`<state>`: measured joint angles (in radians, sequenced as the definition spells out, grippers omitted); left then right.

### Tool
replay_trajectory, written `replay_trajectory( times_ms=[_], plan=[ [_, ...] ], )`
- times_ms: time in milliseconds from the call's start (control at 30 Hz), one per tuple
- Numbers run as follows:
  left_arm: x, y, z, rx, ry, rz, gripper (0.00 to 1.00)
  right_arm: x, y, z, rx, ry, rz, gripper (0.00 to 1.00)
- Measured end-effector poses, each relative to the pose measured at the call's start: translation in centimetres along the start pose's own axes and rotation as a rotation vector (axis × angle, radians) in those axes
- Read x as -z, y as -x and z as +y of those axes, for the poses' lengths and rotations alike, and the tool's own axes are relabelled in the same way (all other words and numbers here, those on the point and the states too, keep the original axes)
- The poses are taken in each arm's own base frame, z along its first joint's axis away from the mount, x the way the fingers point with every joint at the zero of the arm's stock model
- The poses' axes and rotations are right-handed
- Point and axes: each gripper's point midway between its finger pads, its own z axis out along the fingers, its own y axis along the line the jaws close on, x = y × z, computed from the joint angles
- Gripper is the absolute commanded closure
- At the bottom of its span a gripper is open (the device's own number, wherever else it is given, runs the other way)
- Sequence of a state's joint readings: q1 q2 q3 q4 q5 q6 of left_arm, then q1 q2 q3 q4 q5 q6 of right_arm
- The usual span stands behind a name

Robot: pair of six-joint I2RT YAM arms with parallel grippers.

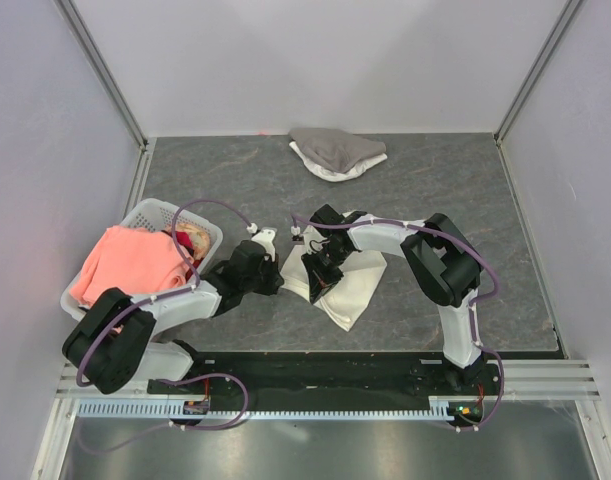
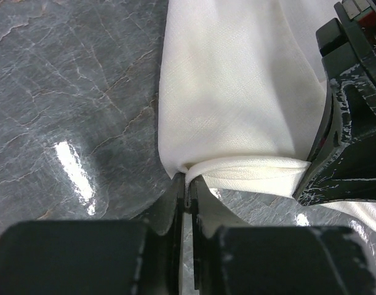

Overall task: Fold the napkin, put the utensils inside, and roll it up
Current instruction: Roll the napkin with the utensil

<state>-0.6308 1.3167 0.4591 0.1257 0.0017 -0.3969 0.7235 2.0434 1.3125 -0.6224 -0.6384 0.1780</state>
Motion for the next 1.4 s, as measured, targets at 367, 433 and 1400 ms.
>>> replay_trajectory(
  times_ms=[367, 433, 1400],
  plan=[
    [-0.4, 0.4, -0.2, -0.001, 0.020, 0.055, 0.98, 1.2, 0.3, 0.2, 0.024, -0.059, -0.041, 0.39],
    [-0.4, 0.4, -0.3, 0.000, 0.026, 0.084, 0.98, 2.0, 0.1, -0.2, 0.034, -0.108, -0.063, 0.29],
    [0.4, -1.0, -1.8, 0.086, -0.030, 0.397, 0.98, 6.4, -0.9, 0.7, 0.312, -0.604, -0.523, 0.31]
  ],
)
